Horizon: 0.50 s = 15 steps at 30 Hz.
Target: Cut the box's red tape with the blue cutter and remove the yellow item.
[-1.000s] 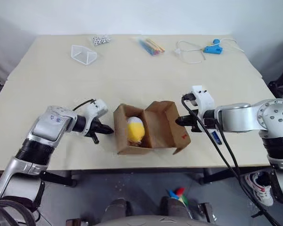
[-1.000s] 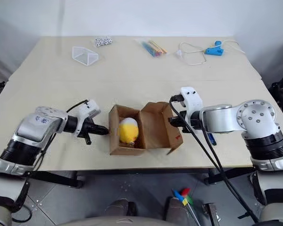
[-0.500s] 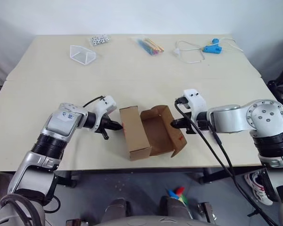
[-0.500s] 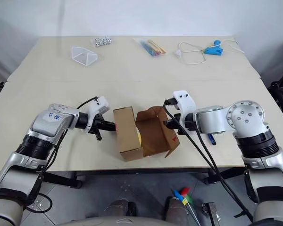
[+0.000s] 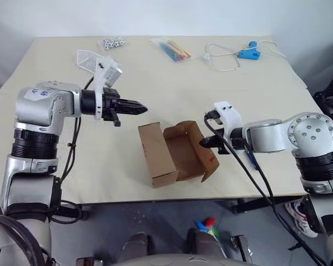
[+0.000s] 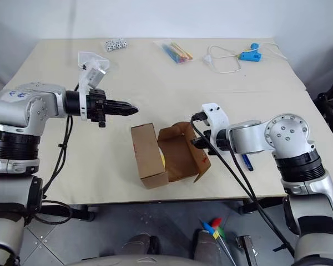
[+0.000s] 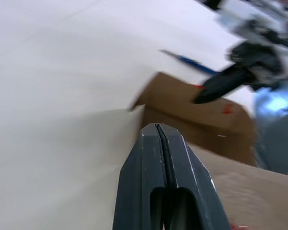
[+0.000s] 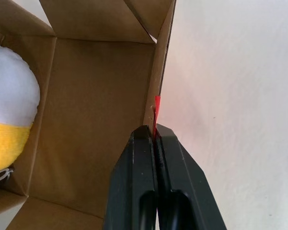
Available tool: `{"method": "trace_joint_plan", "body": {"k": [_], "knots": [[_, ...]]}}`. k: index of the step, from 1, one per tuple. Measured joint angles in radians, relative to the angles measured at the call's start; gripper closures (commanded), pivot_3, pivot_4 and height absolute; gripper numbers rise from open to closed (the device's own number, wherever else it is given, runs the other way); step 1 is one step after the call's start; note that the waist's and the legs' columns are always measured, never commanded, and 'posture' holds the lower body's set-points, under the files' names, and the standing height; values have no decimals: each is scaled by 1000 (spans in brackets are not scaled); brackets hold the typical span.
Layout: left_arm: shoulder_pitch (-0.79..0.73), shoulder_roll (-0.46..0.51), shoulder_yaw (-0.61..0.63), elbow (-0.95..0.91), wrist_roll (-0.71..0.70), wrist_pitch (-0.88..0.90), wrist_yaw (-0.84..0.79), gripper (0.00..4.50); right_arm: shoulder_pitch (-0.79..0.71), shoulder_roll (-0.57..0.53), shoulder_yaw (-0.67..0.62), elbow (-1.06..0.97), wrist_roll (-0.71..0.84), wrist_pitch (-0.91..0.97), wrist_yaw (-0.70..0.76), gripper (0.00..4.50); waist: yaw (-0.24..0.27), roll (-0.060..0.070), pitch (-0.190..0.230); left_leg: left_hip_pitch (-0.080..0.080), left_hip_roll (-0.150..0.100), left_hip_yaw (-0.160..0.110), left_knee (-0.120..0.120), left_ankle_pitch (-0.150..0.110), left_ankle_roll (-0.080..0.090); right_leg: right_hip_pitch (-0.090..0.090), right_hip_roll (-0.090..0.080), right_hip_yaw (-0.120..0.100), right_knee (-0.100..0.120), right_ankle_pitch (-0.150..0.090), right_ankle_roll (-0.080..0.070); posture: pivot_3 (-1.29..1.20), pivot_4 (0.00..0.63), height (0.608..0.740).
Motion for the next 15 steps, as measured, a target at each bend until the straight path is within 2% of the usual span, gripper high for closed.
{"method": "trace_joint_plan", "body": {"k": [6, 15], "knots": [[38, -14, -120, -93, -5, -1, -11, 4500, 0, 19, -8, 0, -23, 13, 4, 4487, -11, 0, 0, 0, 0, 0, 0, 0, -1, 0, 1, 0, 0, 0, 0, 0, 150, 740], [45, -5, -181, -105, 5, -24, -32, 4500, 5, 29, -46, -2, -24, 24, -6, 4487, -11, 0, 0, 0, 1, 0, 0, 1, -1, 0, 1, 1, 0, 0, 0, 0, 150, 740]]}}
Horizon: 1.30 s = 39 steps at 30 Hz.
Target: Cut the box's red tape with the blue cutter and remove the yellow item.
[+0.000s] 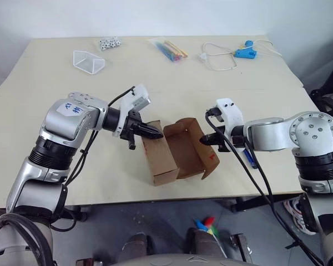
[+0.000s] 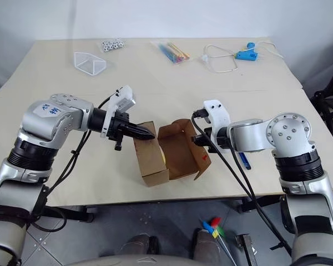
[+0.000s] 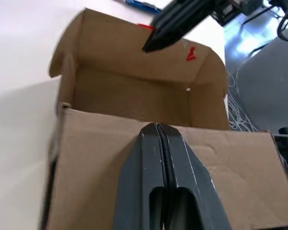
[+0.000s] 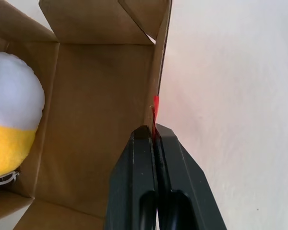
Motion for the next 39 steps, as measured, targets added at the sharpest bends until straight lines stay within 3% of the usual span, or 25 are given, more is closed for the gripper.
{"method": "trace_joint_plan", "body": {"k": [10, 22, 33, 39], "knots": [[57, 73, -40, -105, 9, -17, -30, 4500, 6, 5, -1, -17, 8, 12, -14, 4487, -2, 0, 0, 1, 1, 0, 0, 0, 0, 0, 0, 1, 0, 0, 0, 0, 150, 740], [147, 161, 24, -203, 5, 3, -10, 4500, 21, -31, -28, -19, 109, -9, -64, 4487, 1, 0, 0, 1, 1, -1, 1, 0, 0, 1, 0, 2, 1, 0, 0, 0, 150, 740], [246, 197, 97, -300, -9, 57, 60, 4500, 128, -116, -38, -53, 343, -165, -147, 4487, 9, 0, 0, 3, 2, -2, 3, 0, 0, 4, 0, 3, 0, 0, 0, 0, 150, 740], [268, 199, 110, -302, -15, 76, 87, 4500, 234, -80, -118, -63, 357, -231, -88, 4487, 26, 0, 0, 6, 2, -2, 4, 0, 0, 7, 0, 3, -1, 0, 0, 0, 150, 740]]}}
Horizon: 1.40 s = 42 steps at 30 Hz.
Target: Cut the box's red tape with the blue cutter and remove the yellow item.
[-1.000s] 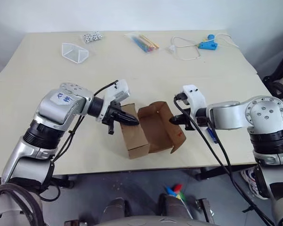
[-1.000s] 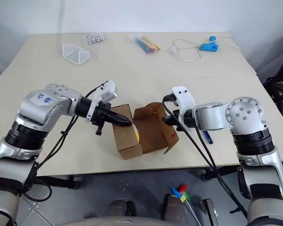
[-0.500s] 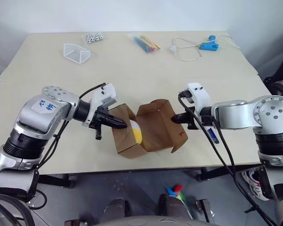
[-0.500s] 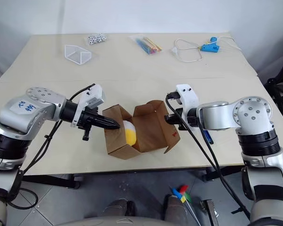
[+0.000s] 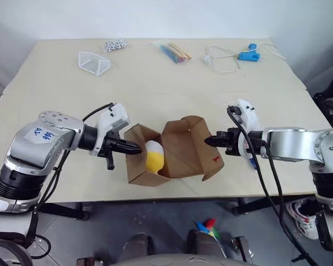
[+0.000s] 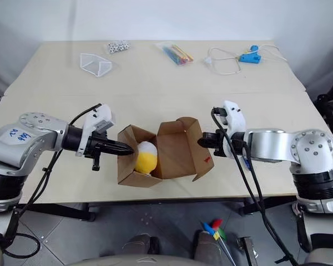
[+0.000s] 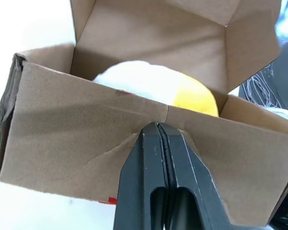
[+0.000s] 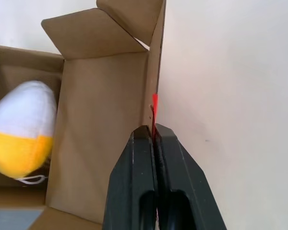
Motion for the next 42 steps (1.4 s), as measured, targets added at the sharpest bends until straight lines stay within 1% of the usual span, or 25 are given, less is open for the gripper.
{"method": "trace_joint_plan", "body": {"k": [5, 7, 10, 18, 21, 26, 29, 32, 37, 39, 40, 42], "knots": [[16, 0, -3, 12, 9, 5, 31, 4500, 65, 46, -4, 0, -7, -28, 21, 4487, 3, 0, 0, 3, 1, -1, 0, 0, 0, 5, 0, 0, -2, 0, 0, 0, 150, 740], [44, -10, -36, 43, 26, 10, 53, 4500, 82, 66, -4, 0, -7, -36, 43, 4487, 1, 0, 0, 4, 0, -1, 0, 0, 0, 5, 0, 0, -3, 0, 0, 0, 150, 740], [65, -40, -75, 84, 35, 8, 70, 4500, 91, 69, -3, 2, -7, -37, 65, 4487, -2, 0, 1, 0, 0, -1, 0, 0, 0, 2, 0, 0, -2, 0, 0, 0, 150, 740], [40, -98, -79, 169, 70, -44, 104, 4500, 83, 71, 38, 42, -20, -34, 98, 4487, -4, 0, 1, 0, 0, -1, 0, 0, 0, 2, 1, -1, -2, 0, 0, 0, 150, 740], [30, -119, -79, 192, 76, -52, 110, 4500, 69, 71, 55, 44, -67, -18, 121, 4487, -3, 0, 1, 0, 0, 0, 0, 0, 0, 2, 1, -1, -2, 0, 0, 0, 150, 740], [26, -121, -82, 206, 85, -66, 108, 4500, 39, 70, 78, 15, -237, 18, 205, 4487, -4, 0, 1, 0, 0, 0, 0, 0, 0, 1, 1, -1, -2, 0, 0, 0, 150, 740], [10, -121, -90, 230, 93, -73, 98, 4500, 26, 70, 86, -22, -371, 26, 270, 3834, -3, 0, 1, 0, -1, 0, 0, 0, 0, 2, 1, -1, -2, 0, 0, 0, 150, 740], [-2, -117, -97, 246, 103, -82, 87, 4500, 11, 61, 86, -58, -486, 30, 337, 2816, -2, 0, 1, -1, -1, 0, 0, 0, 0, 1, 1, -1, -2, 0, 0, 0, 150, 740], [-5, -117, -100, 278, 115, -102, 77, 4500, -4, 34, 74, -123, -597, 43, 471, 1108, -3, 0, 1, -2, -1, 0, -1, 0, 0, 0, 1, -2, -1, 0, 0, 0, 150, 740], [-5, -117, -100, 283, 119, -111, 74, 4500, -6, -5, 73, -153, -643, 47, 547, 411, -1, 0, 1, -3, -2, 0, -1, 0, 0, -1, 1, -2, -1, 0, 0, 0, 150, 740], [-5, -117, -100, 288, 121, -115, 74, 4500, -12, -24, 71, -164, -666, 47, 586, 156, -1, 0, 1, -3, -2, 0, -1, 0, 0, -1, 1, -2, -1, 0, 0, 0, 150, 740], [-6, -117, -100, 303, 125, -125, 73, 4500, -20, -57, 54, -181, -712, 44, 658, 73, -1, 0, 1, -3, -2, 1, -1, 0, 0, -1, 1, -2, -1, 0, 0, 0, 150, 740]]}}
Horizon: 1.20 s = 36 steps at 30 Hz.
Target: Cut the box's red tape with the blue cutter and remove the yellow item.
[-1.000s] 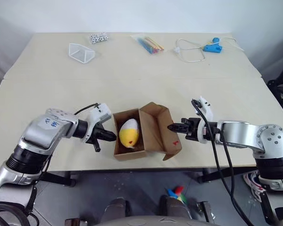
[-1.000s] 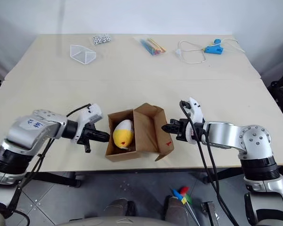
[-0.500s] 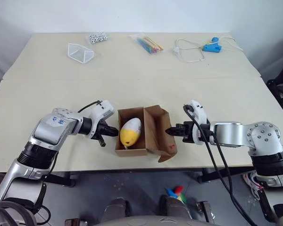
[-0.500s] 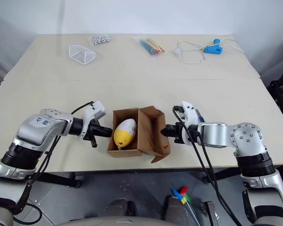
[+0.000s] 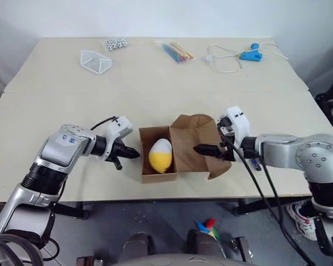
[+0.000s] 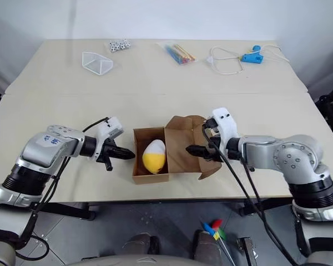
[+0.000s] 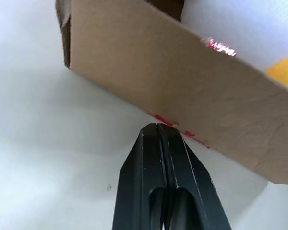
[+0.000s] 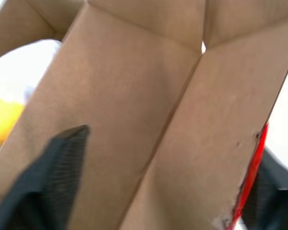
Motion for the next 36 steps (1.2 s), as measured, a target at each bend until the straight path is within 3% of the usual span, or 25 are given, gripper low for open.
{"method": "trace_joint_plan", "body": {"k": [8, 11, 15, 19, 24, 28, 36], "knots": [[0, 36, 31, 53, 9, -31, 1, 4500, 20, -153, -50, -7, -241, -113, 284, 73, -1, 0, 0, 0, 0, 1, 0, 0, 0, 0, 0, 0, 0, 0, 0, 0, 150, 740], [-18, 37, 90, 77, 7, -40, 24, 3948, 89, -223, -108, -17, -321, -231, 444, 0, 2, -1, 0, 0, 0, 1, -1, 0, 0, 0, 0, 0, -1, 0, 0, 0, 150, 740], [-115, 31, 160, 108, 4, -40, 51, 2735, 178, -258, -180, -101, -370, -390, 676, 0, 5, -3, 2, -1, -1, 0, 0, 0, 0, 0, 0, -1, -1, 0, 0, 0, 150, 740], [-202, 22, 167, 99, 2, -47, 38, 1518, 246, -271, -224, -167, -412, -487, 814, 0, 4, -3, 2, -1, -1, 0, 0, 0, 0, 0, 0, -1, 0, 0, 1, 0, 150, 740], [-345, -24, 54, 71, -2, -39, -74, 26, 419, -241, -395, -209, -428, -619, 965, 0, 18, -5, 3, -1, -2, 0, 1, 0, 0, 1, 0, -1, -1, 1, 1, 0, 150, 740], [-401, -41, -73, 34, 18, -66, -182, 26, 602, -213, -527, -235, -467, -685, 1037, 0, 24, -5, 3, 2, -2, 0, 1, 0, 0, 3, 0, -1, -2, 1, 1, 0, 150, 740], [-408, -38, -263, 4, 117, -140, -303, 26, 767, -143, -683, -354, -483, -687, 976, 0, 13, -5, 3, 3, -1, -1, 2, 0, 0, 5, 0, 0, -2, 0, 1, 0, 150, 740]]}}
